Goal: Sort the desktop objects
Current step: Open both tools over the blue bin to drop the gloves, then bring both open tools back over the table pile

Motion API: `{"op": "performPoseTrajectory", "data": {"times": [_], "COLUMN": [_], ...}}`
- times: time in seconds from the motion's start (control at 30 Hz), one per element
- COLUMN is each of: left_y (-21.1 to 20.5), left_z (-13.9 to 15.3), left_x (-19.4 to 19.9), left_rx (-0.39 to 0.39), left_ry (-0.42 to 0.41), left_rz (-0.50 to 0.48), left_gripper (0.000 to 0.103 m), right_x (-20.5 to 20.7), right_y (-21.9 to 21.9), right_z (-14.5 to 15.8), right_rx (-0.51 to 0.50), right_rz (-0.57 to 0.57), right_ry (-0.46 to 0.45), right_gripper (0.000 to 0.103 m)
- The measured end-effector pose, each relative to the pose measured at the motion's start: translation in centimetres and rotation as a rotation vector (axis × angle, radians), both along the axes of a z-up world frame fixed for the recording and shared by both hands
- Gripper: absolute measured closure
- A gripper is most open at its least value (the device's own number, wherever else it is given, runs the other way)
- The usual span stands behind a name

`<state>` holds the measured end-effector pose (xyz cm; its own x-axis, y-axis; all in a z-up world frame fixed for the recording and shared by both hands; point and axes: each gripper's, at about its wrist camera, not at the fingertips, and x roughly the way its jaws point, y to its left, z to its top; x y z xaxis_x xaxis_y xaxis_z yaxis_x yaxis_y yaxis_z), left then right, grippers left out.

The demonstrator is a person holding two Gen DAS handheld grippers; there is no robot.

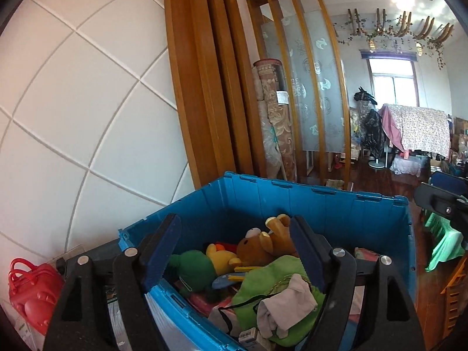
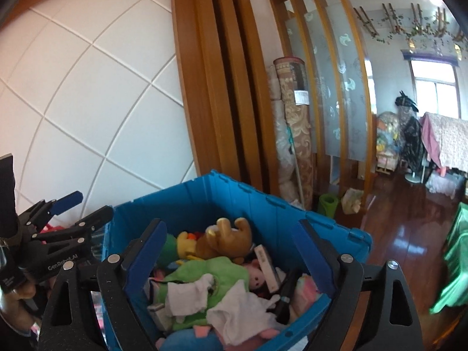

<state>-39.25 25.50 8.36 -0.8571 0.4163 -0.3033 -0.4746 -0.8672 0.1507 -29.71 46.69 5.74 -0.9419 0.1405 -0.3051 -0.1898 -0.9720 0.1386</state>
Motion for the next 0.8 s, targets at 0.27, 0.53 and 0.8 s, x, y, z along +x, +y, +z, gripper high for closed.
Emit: {"op": "performPoseTrajectory", "data": {"times": [0.27,0.53,0.8], "left_y": [-6.6,-15.3,-26.8], "left_z": [-2.9,-6.2,-11.2], "left_x": [4.3,9.0,12.1], "left_rx": [0.009,0.026,0.003], "left_ry": [0.025,0.030,-0.051], "left_rz": [0.142,0.372,0.498], "left_gripper": [0.026,0.026,0.026], "right_x": [2.9,4.8,5.6], "right_y": [-2.7,-8.0,-18.5], "right_z": [-1.2,-2.6,-4.9], "right_rx": [0.075,0.074,0.127], "right_rz": [-0.010,0.115,0.258], "right_ry": [0.043,0.068,0.009], "right_gripper": [0.000,0.000,0.000]}}
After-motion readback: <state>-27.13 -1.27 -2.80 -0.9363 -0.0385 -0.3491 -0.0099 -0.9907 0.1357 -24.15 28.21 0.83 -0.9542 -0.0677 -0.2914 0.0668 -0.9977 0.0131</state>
